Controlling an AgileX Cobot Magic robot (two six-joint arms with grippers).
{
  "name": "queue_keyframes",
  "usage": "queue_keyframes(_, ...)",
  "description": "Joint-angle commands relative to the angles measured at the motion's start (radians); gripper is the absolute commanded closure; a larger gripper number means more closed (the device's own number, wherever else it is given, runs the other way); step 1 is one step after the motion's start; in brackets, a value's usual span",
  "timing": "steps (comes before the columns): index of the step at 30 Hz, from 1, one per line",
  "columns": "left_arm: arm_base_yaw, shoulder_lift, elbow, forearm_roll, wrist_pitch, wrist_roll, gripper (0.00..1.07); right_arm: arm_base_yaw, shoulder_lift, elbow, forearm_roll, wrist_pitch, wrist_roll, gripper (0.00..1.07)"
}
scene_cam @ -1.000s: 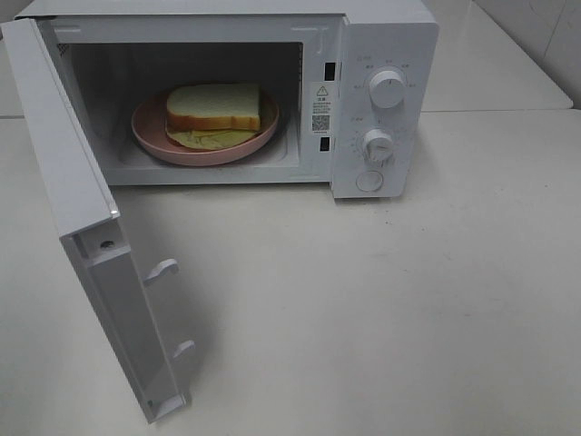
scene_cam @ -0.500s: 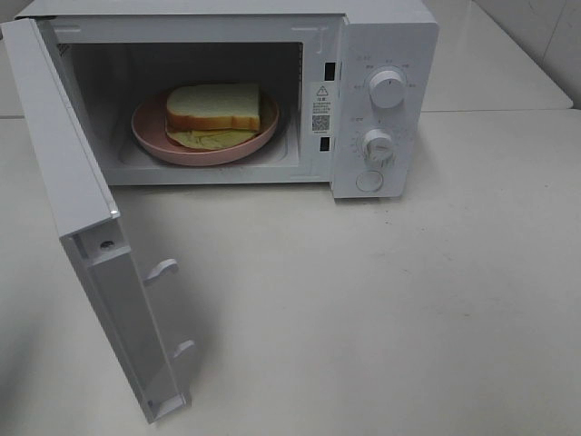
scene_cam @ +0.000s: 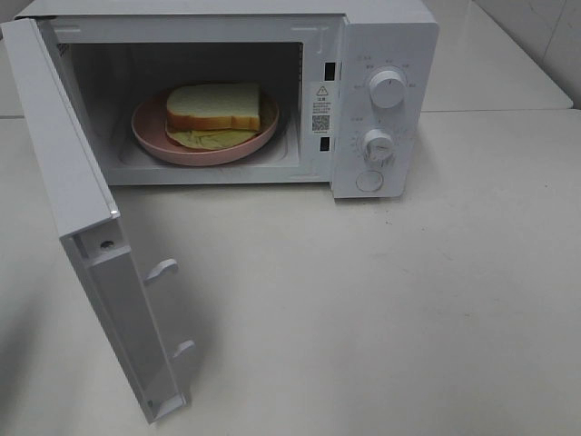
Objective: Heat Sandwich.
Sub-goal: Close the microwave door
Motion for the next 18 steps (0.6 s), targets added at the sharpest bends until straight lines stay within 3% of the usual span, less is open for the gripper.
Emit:
queue_keyframes(1, -0.005, 0.028, 0.03, -0.011, -0.131, 0.0, 1.06, -0.007, -0.027, -0.001, 0.001, -0.009, -0.004, 0.31)
queue_keyframes(4, -0.005, 0.084, 0.068, 0.008, -0.268, -0.003, 1.06, -0.007, -0.027, -0.001, 0.001, -0.009, -0.004, 0.31)
queue_keyframes(8, -0.005, 0.181, 0.07, 0.057, -0.325, -0.016, 1.06, -0.007, -0.027, -0.001, 0.001, -0.009, -0.003, 0.31)
queue_keyframes(13, -0.005, 0.311, 0.07, 0.179, -0.439, -0.128, 1.06, -0.007, -0.027, -0.001, 0.001, -0.009, -0.003, 0.31)
queue_keyframes(14, -0.005, 0.366, 0.069, 0.256, -0.493, -0.185, 1.06, -0.007, -0.027, -0.001, 0.001, -0.009, -0.003, 0.31)
queue_keyframes(15, -0.005, 0.366, 0.069, 0.256, -0.493, -0.185, 1.06, -0.007, -0.027, -0.001, 0.001, -0.009, -0.003, 0.31)
queue_keyframes(18, -0.005, 0.459, 0.065, 0.396, -0.624, -0.275, 1.06, -0.007, -0.027, -0.001, 0.001, -0.009, -0.003, 0.31)
